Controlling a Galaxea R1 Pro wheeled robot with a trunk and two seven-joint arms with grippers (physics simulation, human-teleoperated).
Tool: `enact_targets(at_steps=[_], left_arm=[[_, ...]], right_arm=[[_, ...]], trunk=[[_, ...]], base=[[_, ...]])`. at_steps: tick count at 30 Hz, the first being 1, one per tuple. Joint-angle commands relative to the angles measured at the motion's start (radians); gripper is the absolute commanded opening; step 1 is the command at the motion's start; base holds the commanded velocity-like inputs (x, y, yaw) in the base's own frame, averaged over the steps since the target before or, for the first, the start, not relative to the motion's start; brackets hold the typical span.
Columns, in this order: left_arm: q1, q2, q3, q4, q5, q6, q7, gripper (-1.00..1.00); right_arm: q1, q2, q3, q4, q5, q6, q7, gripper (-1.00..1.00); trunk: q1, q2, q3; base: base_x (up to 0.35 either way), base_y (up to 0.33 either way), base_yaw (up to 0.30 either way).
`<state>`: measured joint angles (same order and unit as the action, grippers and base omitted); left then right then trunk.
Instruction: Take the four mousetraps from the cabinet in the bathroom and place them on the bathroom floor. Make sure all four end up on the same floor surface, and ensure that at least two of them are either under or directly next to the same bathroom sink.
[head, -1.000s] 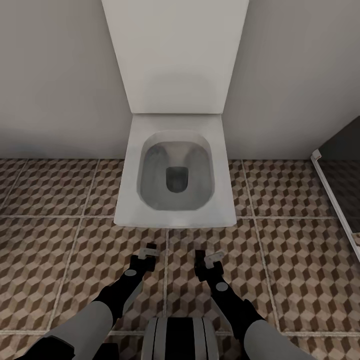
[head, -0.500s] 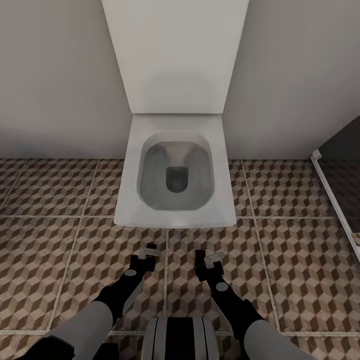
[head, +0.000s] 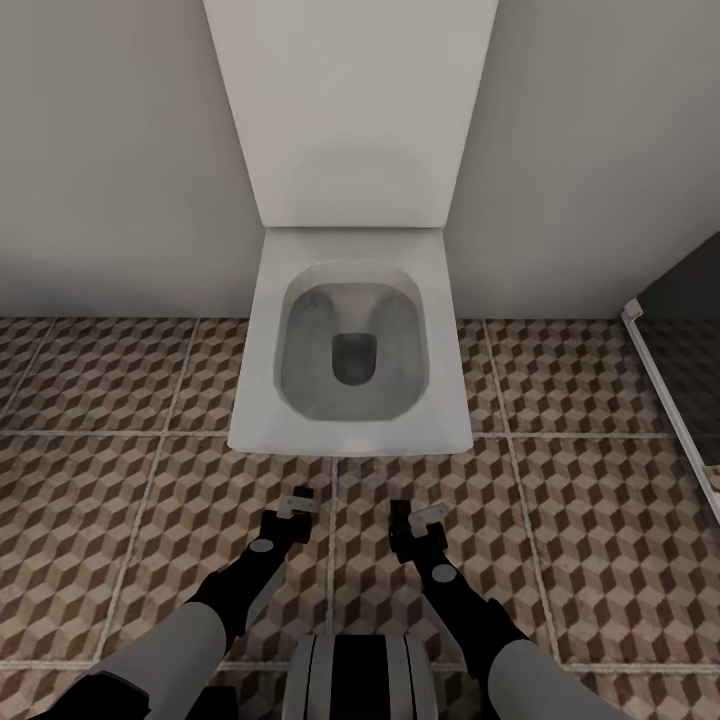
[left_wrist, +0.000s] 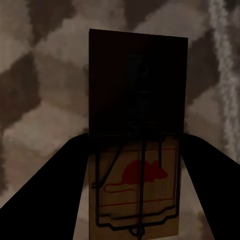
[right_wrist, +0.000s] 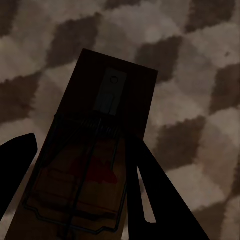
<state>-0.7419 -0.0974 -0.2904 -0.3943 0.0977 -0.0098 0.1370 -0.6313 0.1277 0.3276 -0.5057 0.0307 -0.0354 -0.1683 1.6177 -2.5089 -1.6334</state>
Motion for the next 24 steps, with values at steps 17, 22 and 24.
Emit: enact_targets(at_steps=[17,22,24], left_arm=[[-0.001,0.001,-0.009,0.0,0.01,-0.001,0.009,-1.0],[-0.001,0.001,-0.009,0.0,0.01,-0.001,0.009,-1.0],[-0.001,0.001,-0.009,0.0,0.01,-0.001,0.009,-1.0]], right_arm=[[-0.001,0.0,0.005,0.001,0.003,-0.001,-0.008,-1.0],[-0.001,0.0,0.005,0.001,0.003,-0.001,-0.008,-1.0],[-0.001,0.0,0.005,0.001,0.003,-0.001,-0.008,-1.0]], trunk=[[0.0,0.0,0.0],[0.0,0.0,0.0],[0.0,0.0,0.0]], base=[[0.0,0.0,0.0],[0.0,0.0,0.0],[0.0,0.0,0.0]])
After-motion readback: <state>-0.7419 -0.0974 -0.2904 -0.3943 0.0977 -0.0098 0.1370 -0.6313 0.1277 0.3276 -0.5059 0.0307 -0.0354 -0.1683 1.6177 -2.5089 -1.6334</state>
